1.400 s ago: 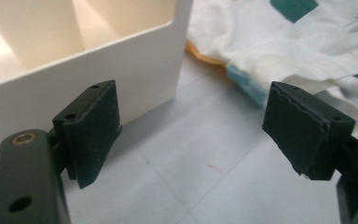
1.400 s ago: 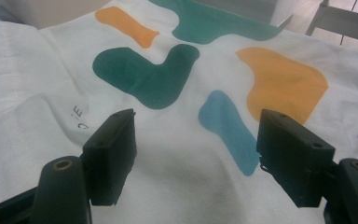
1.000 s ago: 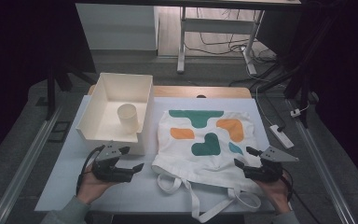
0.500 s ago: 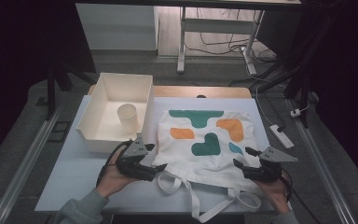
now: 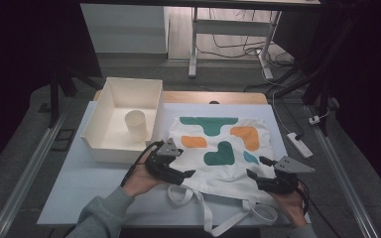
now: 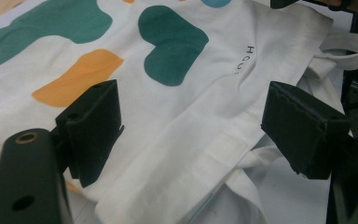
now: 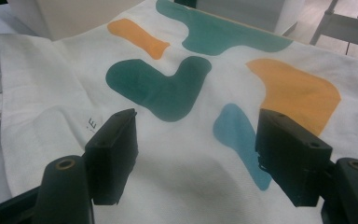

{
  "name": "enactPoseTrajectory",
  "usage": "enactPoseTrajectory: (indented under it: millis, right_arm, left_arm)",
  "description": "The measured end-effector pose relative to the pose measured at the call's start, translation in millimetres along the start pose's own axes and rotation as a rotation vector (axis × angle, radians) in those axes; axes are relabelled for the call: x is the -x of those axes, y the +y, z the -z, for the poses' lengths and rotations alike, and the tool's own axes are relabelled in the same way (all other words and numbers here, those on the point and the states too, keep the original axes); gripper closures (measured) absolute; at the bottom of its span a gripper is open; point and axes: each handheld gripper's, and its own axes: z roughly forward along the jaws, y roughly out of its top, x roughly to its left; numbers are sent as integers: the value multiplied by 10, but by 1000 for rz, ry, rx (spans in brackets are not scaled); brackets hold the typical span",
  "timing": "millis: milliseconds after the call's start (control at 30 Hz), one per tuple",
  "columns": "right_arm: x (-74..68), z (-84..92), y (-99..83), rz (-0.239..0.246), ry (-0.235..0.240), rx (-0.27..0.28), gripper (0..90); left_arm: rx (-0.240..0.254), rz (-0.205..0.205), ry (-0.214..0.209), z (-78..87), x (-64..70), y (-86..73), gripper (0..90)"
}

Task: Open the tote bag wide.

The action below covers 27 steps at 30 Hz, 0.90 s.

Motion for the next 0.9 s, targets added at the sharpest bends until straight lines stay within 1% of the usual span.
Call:
enactPoseTrajectory:
  millis: [100,133,233,367,467,533,700,900]
  right_arm:
    - [-4,2,1,1,-2,3,299]
    - [-7,2,1,1,-1,3,301]
    - [-15,-6,2,7,0,1,302]
    - [-34,-12,4,16,2,0,306]
    - [-43,-19,9,19,6,1,306]
    - [-57,-32,11,24,9,-3,306]
    - [-75,-39,17,31,12,-1,308]
    - [-88,-57,15,34,19,-8,308]
  left_arm:
    - [-8,6,-16,-75,6,0,202]
    - [-17,0,-17,-94,11,-3,202]
    - [-30,-3,-15,-124,27,-29,202]
    - [-57,-10,-11,-138,39,-110,202]
    - [-64,7,-20,-162,39,-151,202]
    - [-67,7,-25,-183,48,-152,204]
    - [-80,-5,-42,-247,101,-147,207]
    - [-117,-24,-58,-364,157,-170,207]
